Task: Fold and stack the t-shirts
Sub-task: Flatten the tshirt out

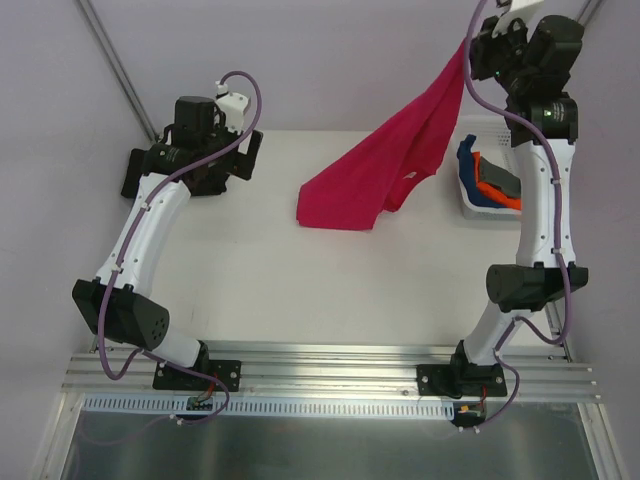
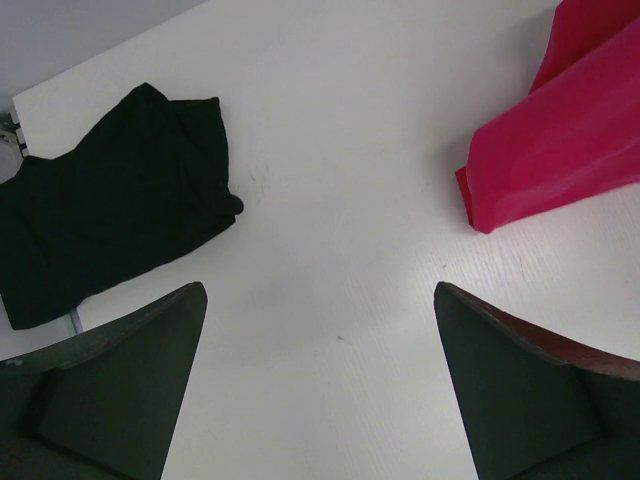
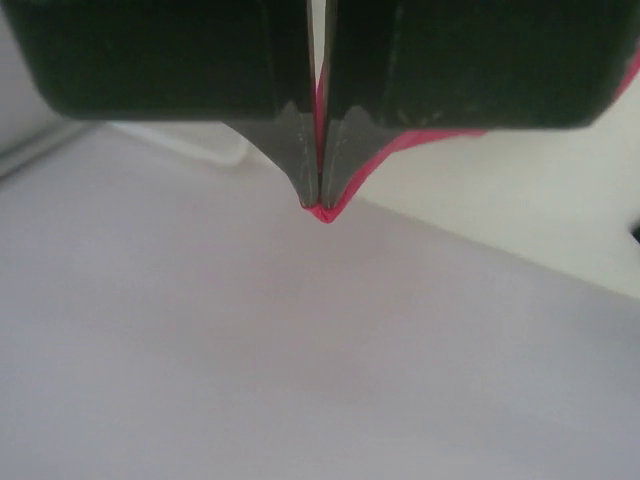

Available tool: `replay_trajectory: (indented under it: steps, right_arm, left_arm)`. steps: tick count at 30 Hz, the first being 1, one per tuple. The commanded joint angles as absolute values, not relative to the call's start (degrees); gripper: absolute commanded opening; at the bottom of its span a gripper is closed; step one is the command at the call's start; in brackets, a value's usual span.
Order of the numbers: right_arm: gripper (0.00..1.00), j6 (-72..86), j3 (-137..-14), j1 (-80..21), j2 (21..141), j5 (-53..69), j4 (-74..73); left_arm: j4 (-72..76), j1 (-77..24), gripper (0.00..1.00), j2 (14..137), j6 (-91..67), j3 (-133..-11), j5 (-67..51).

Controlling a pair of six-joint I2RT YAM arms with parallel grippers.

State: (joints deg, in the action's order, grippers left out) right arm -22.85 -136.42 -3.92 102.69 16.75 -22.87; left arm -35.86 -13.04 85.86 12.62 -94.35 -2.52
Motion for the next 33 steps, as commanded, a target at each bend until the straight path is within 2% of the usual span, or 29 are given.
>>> replay_trajectory:
  steps: [1, 6, 12, 15, 17, 19, 21, 25, 29, 33]
  right_arm:
    - [0.00, -36.47, -132.20, -4.30, 103.54, 12.91, -33.12]
    - [0.01, -39.11, -128.06, -9.83, 98.71, 17.03, -36.89]
    - [0.00, -35.42, -126.30, -23.18, 101.33, 24.51, -43.93]
    - [0.01, -31.39, -131.20, -31.87, 105.37, 35.29, -45.87]
    - [0.01, -25.61, -137.77, -34.00, 107.74, 38.48, -43.35]
    - [0.01, -13.58, -140.26, -35.06, 107.41, 40.77, -32.56]
    - [0.01, -5.85, -141.76, -34.89, 105.13, 39.21, -21.34]
    - [0.00, -5.00, -144.14, -30.17, 103.01, 34.56, -14.25]
    - [0.00, -8.87, -138.44, -20.07, 103.35, 30.33, -13.80]
    - [0.00, -13.25, -138.08, -5.40, 111.42, 21.05, -20.54]
  left_arm:
    - [-34.28, -13.01, 0.99, 86.22, 12.04, -98.08, -2.56]
    - [-31.74, -11.96, 0.99, 85.87, 9.68, -98.00, 6.40]
    - [-28.39, -8.70, 0.99, 82.36, 9.58, -96.86, 17.74]
    - [-26.72, -8.79, 0.99, 80.08, 11.94, -94.75, 21.00]
    - [-25.76, -9.40, 0.99, 78.76, 12.74, -92.74, 23.11]
    - [-25.49, -9.76, 0.99, 76.73, 13.18, -91.32, 24.52]
    - [-24.88, -9.76, 0.99, 75.68, 13.10, -90.09, 26.44]
    - [-24.52, -8.18, 0.99, 76.81, 12.40, -90.70, 26.37]
    - [-24.52, -6.33, 0.99, 79.88, 11.25, -94.64, 25.75]
    - [-24.52, -6.24, 0.99, 80.86, 11.51, -96.33, 24.53]
